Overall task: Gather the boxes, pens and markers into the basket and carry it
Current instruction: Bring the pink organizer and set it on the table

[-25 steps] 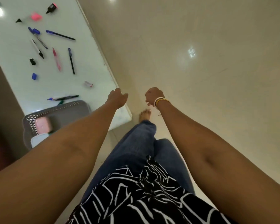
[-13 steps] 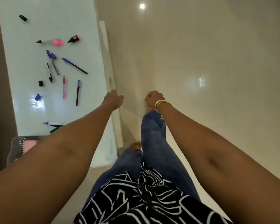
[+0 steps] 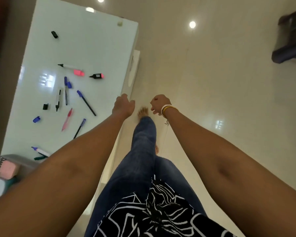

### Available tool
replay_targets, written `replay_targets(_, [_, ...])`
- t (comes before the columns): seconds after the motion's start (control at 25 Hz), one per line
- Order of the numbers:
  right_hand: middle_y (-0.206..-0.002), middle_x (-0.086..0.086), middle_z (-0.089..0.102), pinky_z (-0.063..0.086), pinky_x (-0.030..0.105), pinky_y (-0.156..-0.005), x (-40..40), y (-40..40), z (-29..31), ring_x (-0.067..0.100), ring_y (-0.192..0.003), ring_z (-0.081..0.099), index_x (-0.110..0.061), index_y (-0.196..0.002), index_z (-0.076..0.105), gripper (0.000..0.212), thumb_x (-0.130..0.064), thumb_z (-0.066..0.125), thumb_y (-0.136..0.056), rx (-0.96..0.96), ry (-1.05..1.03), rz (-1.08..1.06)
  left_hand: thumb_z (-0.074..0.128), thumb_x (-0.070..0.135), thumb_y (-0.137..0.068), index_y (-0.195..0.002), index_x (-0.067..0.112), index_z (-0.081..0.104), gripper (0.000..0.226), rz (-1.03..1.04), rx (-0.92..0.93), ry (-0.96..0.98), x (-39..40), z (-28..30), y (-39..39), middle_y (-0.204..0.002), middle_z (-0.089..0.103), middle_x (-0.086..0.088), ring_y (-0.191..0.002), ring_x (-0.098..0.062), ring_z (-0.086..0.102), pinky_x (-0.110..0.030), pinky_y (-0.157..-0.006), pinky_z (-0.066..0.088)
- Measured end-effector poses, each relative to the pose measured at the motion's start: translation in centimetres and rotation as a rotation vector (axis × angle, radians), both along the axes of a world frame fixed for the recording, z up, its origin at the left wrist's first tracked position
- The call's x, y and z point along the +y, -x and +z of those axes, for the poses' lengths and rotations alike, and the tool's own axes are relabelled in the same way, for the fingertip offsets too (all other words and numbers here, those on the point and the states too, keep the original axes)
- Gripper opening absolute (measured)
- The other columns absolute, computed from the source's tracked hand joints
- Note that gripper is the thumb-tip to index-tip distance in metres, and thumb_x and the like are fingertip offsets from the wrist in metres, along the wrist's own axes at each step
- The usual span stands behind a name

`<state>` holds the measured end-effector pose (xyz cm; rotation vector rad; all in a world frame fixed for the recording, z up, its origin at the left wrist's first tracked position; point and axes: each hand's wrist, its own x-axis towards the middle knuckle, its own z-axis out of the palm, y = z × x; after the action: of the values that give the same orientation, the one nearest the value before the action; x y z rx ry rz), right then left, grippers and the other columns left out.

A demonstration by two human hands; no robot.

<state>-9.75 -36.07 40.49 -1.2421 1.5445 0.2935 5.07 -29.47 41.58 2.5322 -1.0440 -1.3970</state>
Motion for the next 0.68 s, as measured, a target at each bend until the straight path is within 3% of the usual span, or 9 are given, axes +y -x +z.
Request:
replay_targets(0.32, [-0.096, 0.018, 0.073, 0.056, 0.039, -0.075, -14.6, -4.6, -6.0, 0.031, -0.086, 0.072, -0.003, -0.103, 0.065, 0.028, -0.016, 0.042, -0.094, 0.017, -0.08, 0.215, 0.037, 0.037, -0.101, -0.142, 0.007, 0.037, 0.051, 0.145, -0.097, -0.064, -12.0, -4.3, -3.4, -0.144, 0.041, -0.018, -0.13, -0.035, 0.044, -0.049, -0.108, 0.037])
replay_targets(0.44, [-0.096, 0.018, 0.073, 0.058, 0.041, -0.08, -18.2, -6.2, -9.6, 0.033, -0.087, 0.072, -0.002, -0.097, 0.066, 0.028, -0.015, 0.041, -0.093, 0.018, -0.117, 0.323, 0.037, 0.038, -0.1, -0.139, 0.009, 0.041, 0.049, 0.259, -0.166, -0.038, -15.3, -7.6, -3.7, -0.142, 0.042, -0.016, -0.128, -0.033, 0.045, -0.05, -0.106, 0.036])
replay_targets(0.56, [-0.094, 0.016, 0.075, 0.059, 0.041, -0.084, -22.3, -7.0, -15.6, 0.029, -0.083, 0.073, -0.003, -0.098, 0.066, 0.028, -0.013, 0.042, -0.09, 0.038, -0.129, 0.394, 0.042, 0.032, -0.099, -0.143, 0.011, 0.036, 0.049, 0.38, -0.337, 0.074, -18.7, -13.0, -2.4, -0.154, 0.027, -0.014, -0.142, -0.029, 0.029, -0.053, -0.113, 0.028])
replay_targets(0.68, [-0.1, 0.017, 0.073, 0.057, 0.042, -0.087, -24.7, -7.8, -22.5, 0.033, -0.09, 0.071, -0.004, -0.098, 0.065, 0.029, -0.012, 0.041, -0.085, 0.072, -0.099, 0.474, 0.045, 0.033, -0.095, -0.151, 0.015, 0.017, 0.065, 0.402, -0.549, 0.048, -19.6, -19.1, -0.6, -0.162, 0.008, -0.011, -0.15, -0.026, 0.01, -0.06, -0.115, 0.016])
